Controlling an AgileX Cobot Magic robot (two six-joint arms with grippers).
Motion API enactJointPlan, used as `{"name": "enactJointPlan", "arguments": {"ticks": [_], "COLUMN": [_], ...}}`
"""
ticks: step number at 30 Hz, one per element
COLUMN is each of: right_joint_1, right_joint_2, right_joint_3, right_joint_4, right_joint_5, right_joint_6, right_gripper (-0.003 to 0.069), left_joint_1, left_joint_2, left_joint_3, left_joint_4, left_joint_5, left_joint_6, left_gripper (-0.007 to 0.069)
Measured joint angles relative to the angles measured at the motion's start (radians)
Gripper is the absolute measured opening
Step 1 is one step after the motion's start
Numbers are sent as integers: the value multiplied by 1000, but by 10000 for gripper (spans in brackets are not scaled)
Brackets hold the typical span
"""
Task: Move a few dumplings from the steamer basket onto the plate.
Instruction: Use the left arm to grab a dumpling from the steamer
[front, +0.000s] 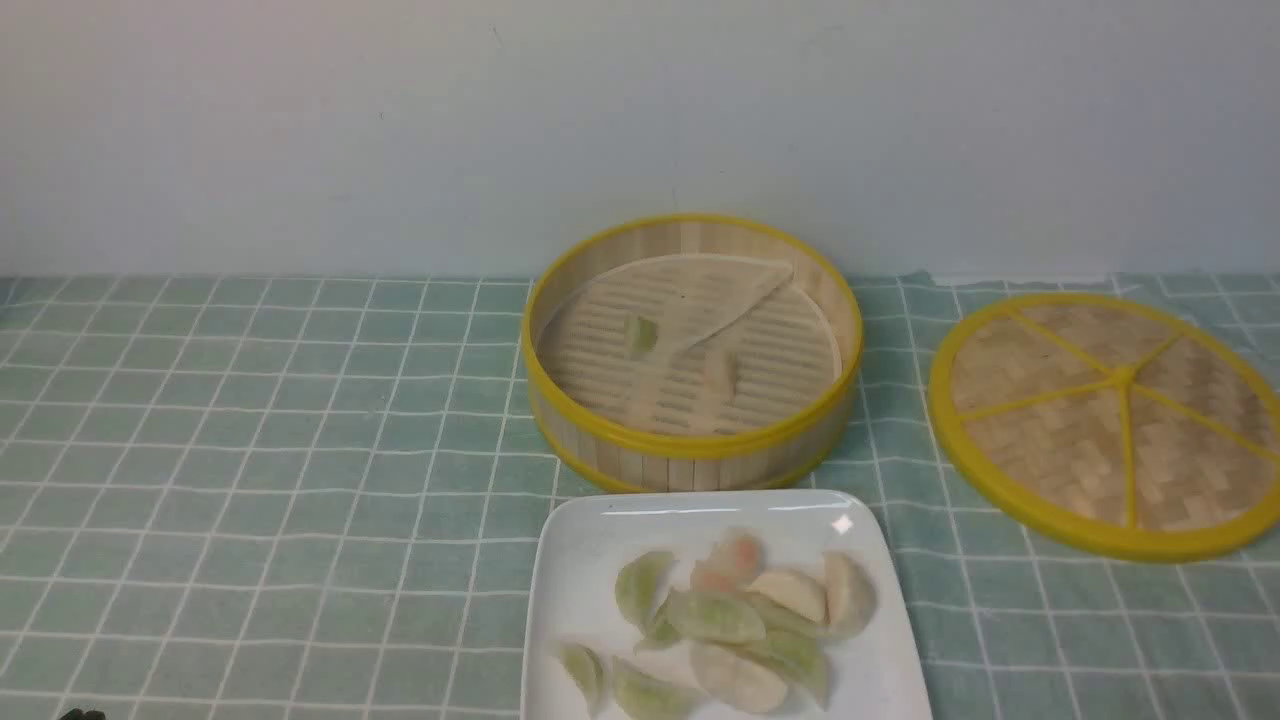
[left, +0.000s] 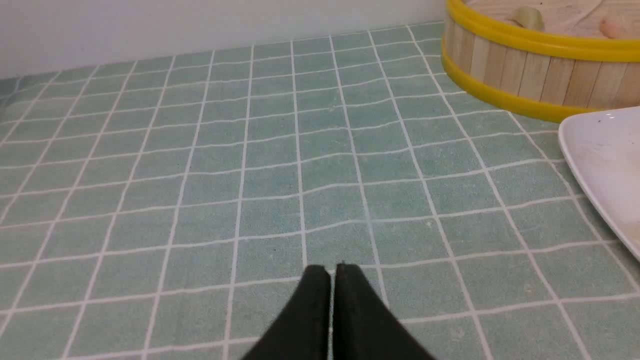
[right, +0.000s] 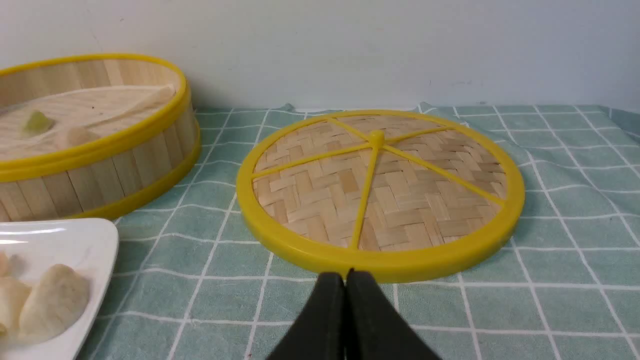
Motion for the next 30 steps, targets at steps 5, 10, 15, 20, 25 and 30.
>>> {"name": "enactJointPlan", "arguments": {"ticks": [5,10,15,20,25,30], "right_joint_1": [0,0,0,0,0,0], "right_joint_2": [0,0,0,0,0,0], "right_joint_3": [0,0,0,0,0,0], "right_joint_4": [0,0,0,0,0,0], "right_joint_5": [0,0,0,0,0,0], "right_joint_6": [0,0,0,0,0,0], "right_gripper": [-15,-15,-15,-15,-15,-15], "left_joint_1": [0,0,0,0,0,0], "left_joint_2": [0,0,0,0,0,0], "left_joint_3": [0,0,0,0,0,0], "left_joint_4": [0,0,0,0,0,-147], "left_joint_5": [0,1,1,1,1,-45], "left_joint_6": [0,0,0,0,0,-44], "left_gripper": [-6,-6,-6,-6,-6,-6]}}
